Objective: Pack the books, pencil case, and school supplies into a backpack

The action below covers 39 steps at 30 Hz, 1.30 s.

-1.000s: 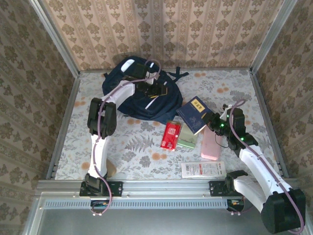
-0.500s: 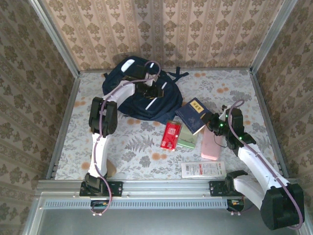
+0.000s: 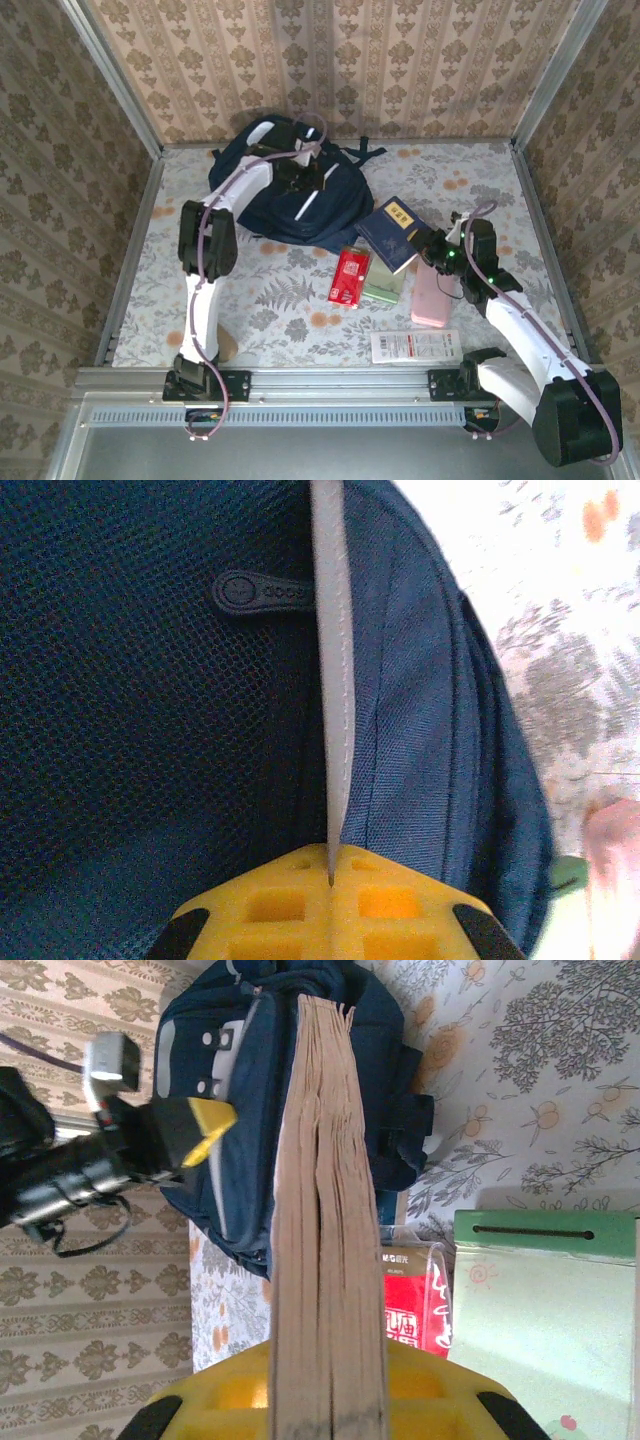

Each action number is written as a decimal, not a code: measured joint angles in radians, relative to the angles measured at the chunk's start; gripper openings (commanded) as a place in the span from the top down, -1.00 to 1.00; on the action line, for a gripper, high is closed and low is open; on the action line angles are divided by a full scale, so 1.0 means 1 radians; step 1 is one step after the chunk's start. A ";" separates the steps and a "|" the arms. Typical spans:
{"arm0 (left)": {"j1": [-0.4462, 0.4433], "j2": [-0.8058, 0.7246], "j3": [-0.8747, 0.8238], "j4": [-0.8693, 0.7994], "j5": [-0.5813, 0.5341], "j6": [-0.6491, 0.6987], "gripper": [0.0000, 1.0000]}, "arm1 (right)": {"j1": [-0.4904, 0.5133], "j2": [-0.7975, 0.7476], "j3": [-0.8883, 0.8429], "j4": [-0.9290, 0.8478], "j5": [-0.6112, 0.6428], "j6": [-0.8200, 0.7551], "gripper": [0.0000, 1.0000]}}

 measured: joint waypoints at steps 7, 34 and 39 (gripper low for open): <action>0.079 -0.208 -0.004 -0.003 0.021 -0.031 1.00 | 0.092 0.080 0.056 0.051 -0.013 -0.007 1.00; 0.158 -0.420 -0.145 0.043 0.174 -0.193 1.00 | 0.472 1.026 0.803 0.261 0.301 0.171 0.92; 0.158 -0.426 -0.145 0.051 0.189 -0.217 1.00 | 0.491 1.310 1.162 0.212 0.344 0.210 0.33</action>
